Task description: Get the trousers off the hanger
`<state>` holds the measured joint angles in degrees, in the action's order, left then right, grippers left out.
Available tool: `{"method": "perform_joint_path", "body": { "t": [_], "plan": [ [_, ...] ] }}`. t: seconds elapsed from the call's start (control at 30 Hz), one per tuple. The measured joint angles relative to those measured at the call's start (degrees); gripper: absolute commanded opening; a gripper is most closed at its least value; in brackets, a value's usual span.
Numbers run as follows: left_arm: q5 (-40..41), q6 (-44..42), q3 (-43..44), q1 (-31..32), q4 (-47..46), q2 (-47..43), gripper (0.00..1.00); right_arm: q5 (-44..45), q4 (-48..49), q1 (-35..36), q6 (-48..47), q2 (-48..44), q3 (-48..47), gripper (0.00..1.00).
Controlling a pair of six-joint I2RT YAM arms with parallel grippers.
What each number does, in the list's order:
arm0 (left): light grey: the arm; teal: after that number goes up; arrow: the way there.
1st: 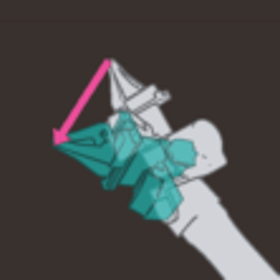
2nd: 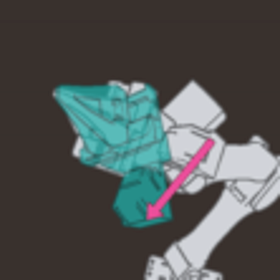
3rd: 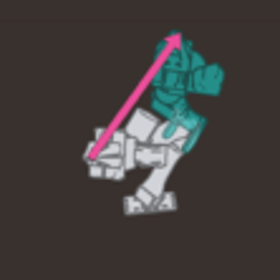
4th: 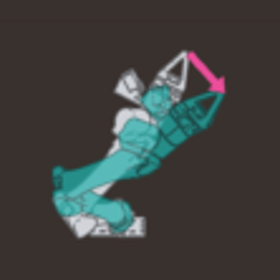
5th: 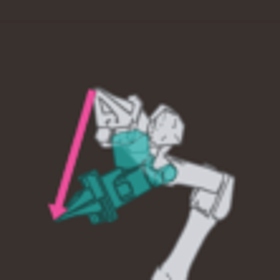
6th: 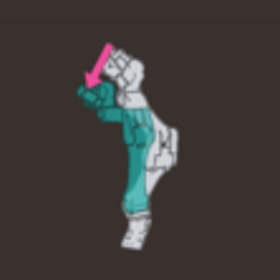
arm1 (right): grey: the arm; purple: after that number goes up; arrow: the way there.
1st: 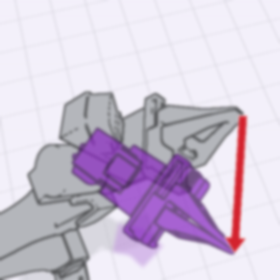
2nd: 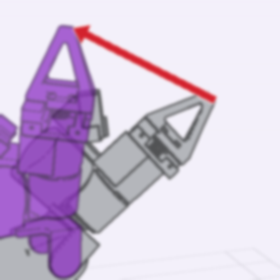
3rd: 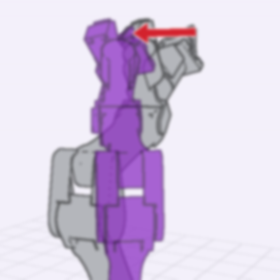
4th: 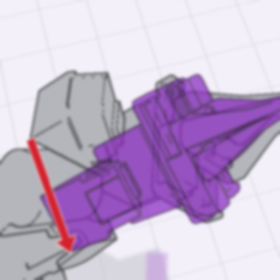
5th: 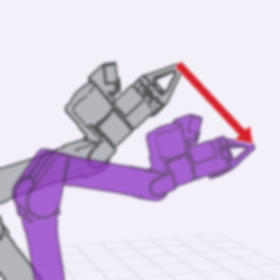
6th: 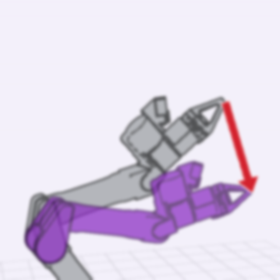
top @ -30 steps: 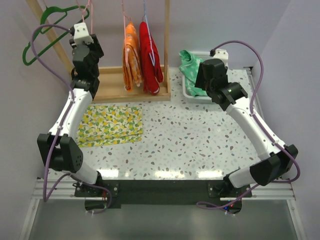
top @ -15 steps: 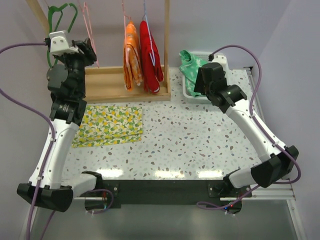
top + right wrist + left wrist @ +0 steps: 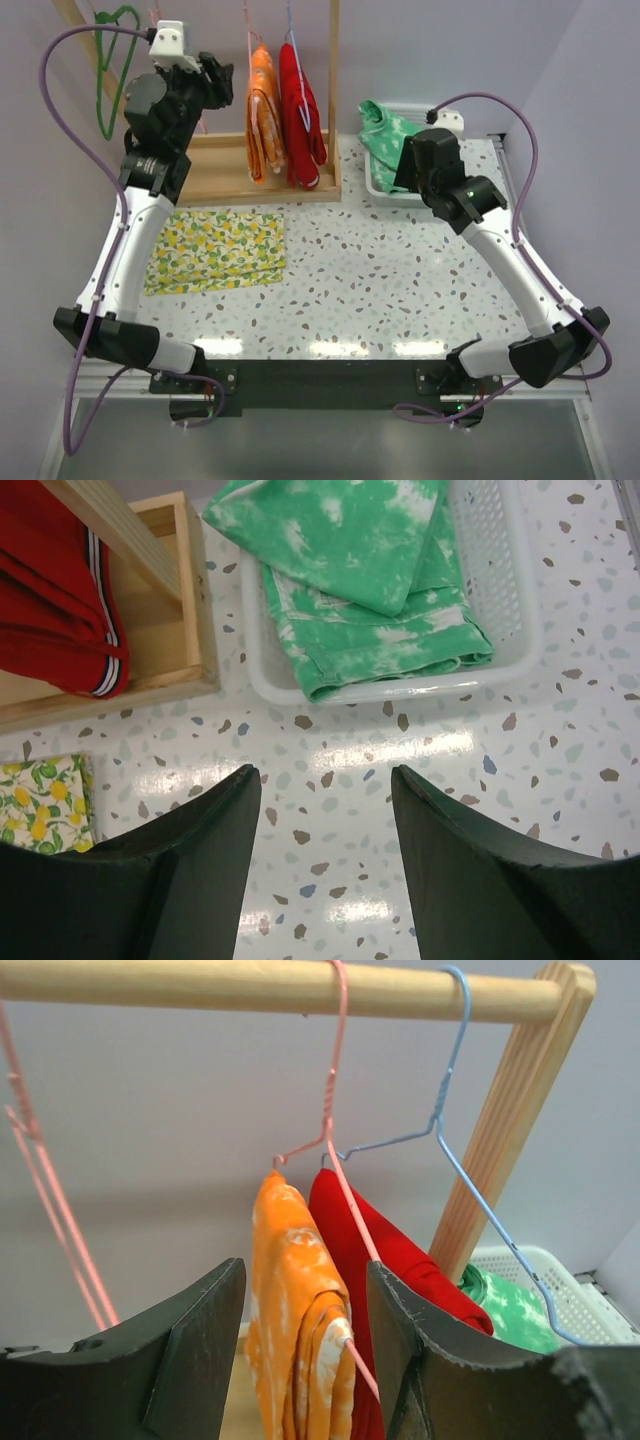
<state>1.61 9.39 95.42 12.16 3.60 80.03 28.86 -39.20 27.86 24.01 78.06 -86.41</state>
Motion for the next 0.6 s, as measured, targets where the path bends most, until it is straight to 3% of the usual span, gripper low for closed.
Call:
{"method": "perform_joint_path", "body": {
  "t": [0.6],
  "plan": [
    [0.37, 3.21, 15.17, 3.89, 4.20, 16.28, 0.56, 0.39, -0.20, 0.00, 0.00, -0.96, 2.56, 0.59]
  ]
}}
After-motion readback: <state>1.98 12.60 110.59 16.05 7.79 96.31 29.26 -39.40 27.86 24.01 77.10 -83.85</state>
